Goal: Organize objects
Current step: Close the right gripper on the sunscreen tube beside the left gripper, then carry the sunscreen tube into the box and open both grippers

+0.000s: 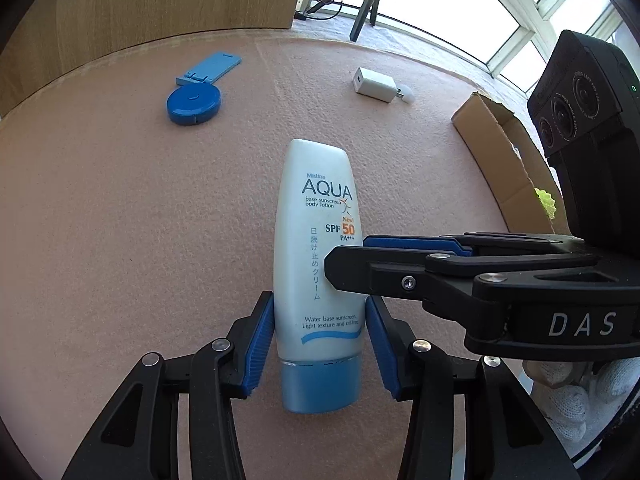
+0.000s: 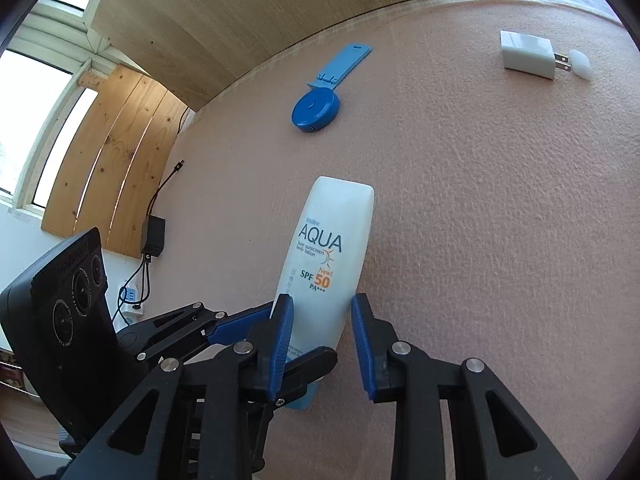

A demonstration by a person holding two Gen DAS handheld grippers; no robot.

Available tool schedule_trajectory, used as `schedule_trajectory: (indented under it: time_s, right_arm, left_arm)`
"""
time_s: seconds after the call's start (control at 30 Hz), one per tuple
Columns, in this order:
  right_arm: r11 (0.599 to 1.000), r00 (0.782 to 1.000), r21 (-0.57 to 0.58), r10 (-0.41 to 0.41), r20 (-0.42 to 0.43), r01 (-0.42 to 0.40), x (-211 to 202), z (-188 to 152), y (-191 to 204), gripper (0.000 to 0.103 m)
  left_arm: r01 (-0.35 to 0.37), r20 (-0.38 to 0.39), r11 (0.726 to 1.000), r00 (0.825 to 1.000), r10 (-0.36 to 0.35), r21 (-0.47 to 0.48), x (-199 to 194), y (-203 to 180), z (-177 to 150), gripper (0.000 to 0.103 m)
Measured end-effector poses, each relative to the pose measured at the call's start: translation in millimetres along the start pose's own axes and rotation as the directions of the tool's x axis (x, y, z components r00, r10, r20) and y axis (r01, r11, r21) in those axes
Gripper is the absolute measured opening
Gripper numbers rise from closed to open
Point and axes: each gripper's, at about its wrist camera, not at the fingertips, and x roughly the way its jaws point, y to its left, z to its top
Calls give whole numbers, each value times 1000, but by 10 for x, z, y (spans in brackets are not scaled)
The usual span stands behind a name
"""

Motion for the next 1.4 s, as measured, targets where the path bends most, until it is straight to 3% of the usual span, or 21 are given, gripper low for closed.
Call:
schedule_trajectory:
  time_s: [0.33,0.63,1.17,1.2,1.23,1.27,1.33,1.4]
  right_arm:
    - [997,985,33,-78,151,74,-815,-39,-315,27]
    - [982,945,115,-179,274,153,-1585,-196,-804,27]
    - [940,887,279,-291,358,196,-2333,-515,-1701,27]
    - [937,886,289,-295,358,196,-2352,-530,-1756,27]
    - [933,885,301,-304,354,200,-2371,-551,-1815,26]
    - [932,887,305,-300,351,194,-2377,-564,-1866,26]
    - [929,887,318,-300,351,189,-2400,-579,-1942,25]
    - [921,877,326,-328,352,214,-2434,-593,-1997,25]
  left_arm:
    - [49,43,989,998,-56,142,8,-874,384,49]
    - [128,39,954,989,-144,272,193,-1847,732,49]
    - [199,-22,886,978,-209,419,698,-3150,952,48]
    - [202,-23,882,977,-212,426,726,-3207,957,42]
    - [213,-34,875,975,-221,435,756,-3269,960,27]
    - [229,-54,868,972,-229,441,796,-3346,959,25]
    - [196,-46,858,979,-198,474,873,-3485,950,24]
    - [197,-63,853,980,-191,483,963,-3572,940,24]
